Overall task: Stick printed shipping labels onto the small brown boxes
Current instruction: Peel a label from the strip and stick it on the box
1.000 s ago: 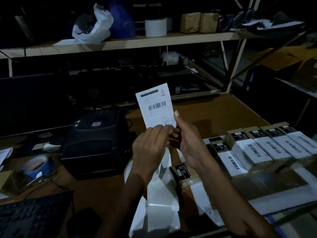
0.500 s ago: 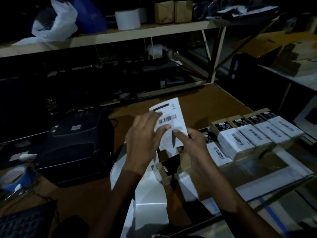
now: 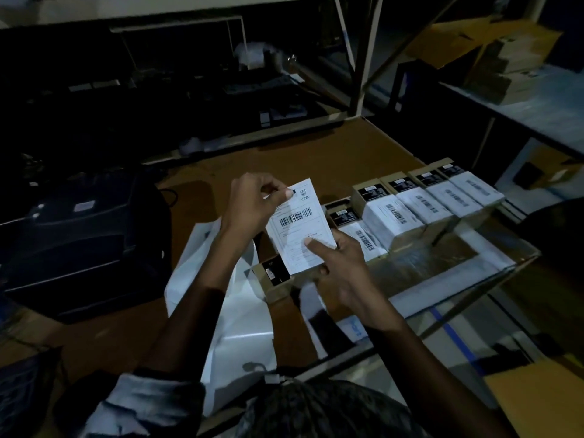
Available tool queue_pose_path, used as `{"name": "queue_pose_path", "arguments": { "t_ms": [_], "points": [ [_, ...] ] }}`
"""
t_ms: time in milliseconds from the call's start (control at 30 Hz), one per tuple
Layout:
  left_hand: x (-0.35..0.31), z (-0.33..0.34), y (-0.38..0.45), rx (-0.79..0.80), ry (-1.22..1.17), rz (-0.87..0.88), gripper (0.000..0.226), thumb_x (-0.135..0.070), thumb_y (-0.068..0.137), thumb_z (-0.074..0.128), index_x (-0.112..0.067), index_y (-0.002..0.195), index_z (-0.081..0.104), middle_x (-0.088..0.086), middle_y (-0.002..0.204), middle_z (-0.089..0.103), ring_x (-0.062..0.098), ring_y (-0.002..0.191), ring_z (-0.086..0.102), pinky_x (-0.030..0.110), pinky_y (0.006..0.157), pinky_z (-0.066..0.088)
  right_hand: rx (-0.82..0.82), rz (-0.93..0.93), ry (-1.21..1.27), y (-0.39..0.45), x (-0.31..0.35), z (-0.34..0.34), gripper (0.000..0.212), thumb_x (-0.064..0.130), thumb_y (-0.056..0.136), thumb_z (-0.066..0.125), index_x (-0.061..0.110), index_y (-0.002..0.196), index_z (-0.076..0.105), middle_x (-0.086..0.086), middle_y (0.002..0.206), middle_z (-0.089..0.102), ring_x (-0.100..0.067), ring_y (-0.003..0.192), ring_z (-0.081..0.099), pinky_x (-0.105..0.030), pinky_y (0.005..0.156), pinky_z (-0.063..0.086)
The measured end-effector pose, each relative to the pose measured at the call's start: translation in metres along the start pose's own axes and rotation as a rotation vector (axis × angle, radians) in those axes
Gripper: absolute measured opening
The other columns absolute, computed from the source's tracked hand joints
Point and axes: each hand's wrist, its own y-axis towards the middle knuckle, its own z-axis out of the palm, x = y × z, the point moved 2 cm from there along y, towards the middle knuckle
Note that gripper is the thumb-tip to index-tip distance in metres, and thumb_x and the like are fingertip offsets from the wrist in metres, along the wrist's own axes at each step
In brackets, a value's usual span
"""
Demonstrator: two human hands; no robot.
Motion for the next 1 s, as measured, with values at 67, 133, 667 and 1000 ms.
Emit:
{"name": "queue_pose_path", "arguments": {
  "t_ms": [67,133,667,1000],
  "points": [
    [-0.004,0.007,0.000,0.021,-0.018,0.013,0.010,-0.021,0.086,0.077,-0.022,0.078,0.072,-0.025,0.071,0.060,-0.017,0.066,0.056,0.000,0.056,0.034,-0.020,0.019,0.019,-0.001,-0.004,-0.004,0.028,0.008,0.089,0.073,0.014,0.115,0.069,-0.008,0.106,0.076,-0.018,0.085,0.075,-0.028,0.057,0.056],
    [-0.007,0.015,0.000,0.039,-0.016,0.032,0.008,-0.021,0.086,0.076,-0.017,0.080,0.074,-0.025,0.072,0.060,-0.015,0.067,0.058,-0.001,0.058,0.035,-0.029,0.054,0.033,-0.002,-0.008,-0.008,0.037,0.009,0.086,0.076,0.025,0.118,0.067,-0.003,0.107,0.077,-0.017,0.085,0.075,-0.032,0.062,0.058],
    [0.045,0.058,-0.011,0.068,-0.167,-0.184,0.010,-0.026,0.086,0.077,-0.016,0.082,0.078,-0.009,0.083,0.074,0.004,0.078,0.068,0.030,0.073,0.055,0.021,0.457,0.098,0.001,-0.059,-0.025,0.034,0.036,0.084,0.078,0.010,0.103,0.067,-0.004,0.087,0.070,-0.013,0.079,0.064,-0.024,0.065,0.057],
    [0.081,0.079,-0.019,0.147,-0.196,-0.370,0.013,-0.025,0.084,0.080,-0.012,0.083,0.079,-0.002,0.086,0.074,0.010,0.077,0.067,0.022,0.063,0.045,-0.239,0.295,0.120,-0.005,-0.084,-0.022,0.019,0.011,0.078,0.085,0.001,0.085,0.070,-0.007,0.085,0.078,-0.009,0.068,0.074,-0.023,0.061,0.060]
  ]
}}
